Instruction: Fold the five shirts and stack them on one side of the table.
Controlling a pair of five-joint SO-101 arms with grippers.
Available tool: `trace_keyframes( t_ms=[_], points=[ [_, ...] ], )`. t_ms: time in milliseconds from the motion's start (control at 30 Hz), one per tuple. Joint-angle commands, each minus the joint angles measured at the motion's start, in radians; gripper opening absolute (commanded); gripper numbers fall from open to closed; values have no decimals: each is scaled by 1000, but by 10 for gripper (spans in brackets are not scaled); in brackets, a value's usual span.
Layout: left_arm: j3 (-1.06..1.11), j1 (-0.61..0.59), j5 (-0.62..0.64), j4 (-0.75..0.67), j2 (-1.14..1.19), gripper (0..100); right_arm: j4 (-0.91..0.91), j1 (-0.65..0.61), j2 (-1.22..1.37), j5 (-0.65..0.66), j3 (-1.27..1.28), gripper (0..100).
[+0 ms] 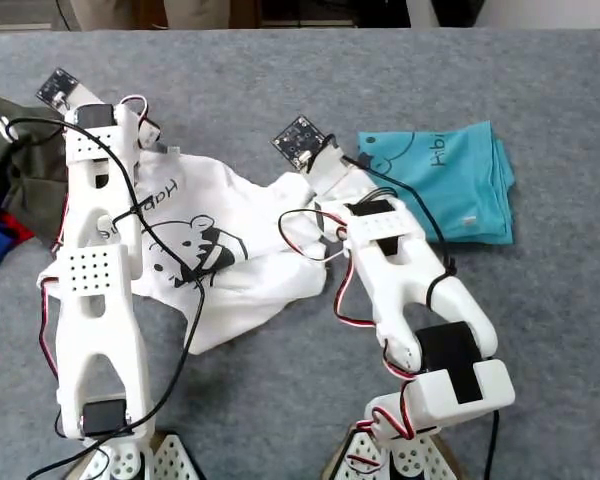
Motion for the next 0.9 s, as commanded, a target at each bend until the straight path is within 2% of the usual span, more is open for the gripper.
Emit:
trace_keyframes(
  t_ms=[0, 167, 400, 867],
  points=[
    [-31, 15, -6, 35, -13, 211, 0, 16, -2, -3, -51, 2],
    [-29, 21, -3, 35, -13, 199, 0, 16, -2, -3, -50, 2],
    [-29, 17, -2, 28, -12, 74, 0, 16, -2, -3, -48, 2],
    [-37, 17, -2, 28, -12, 20, 0, 18, -2, -3, -48, 2]
  ],
)
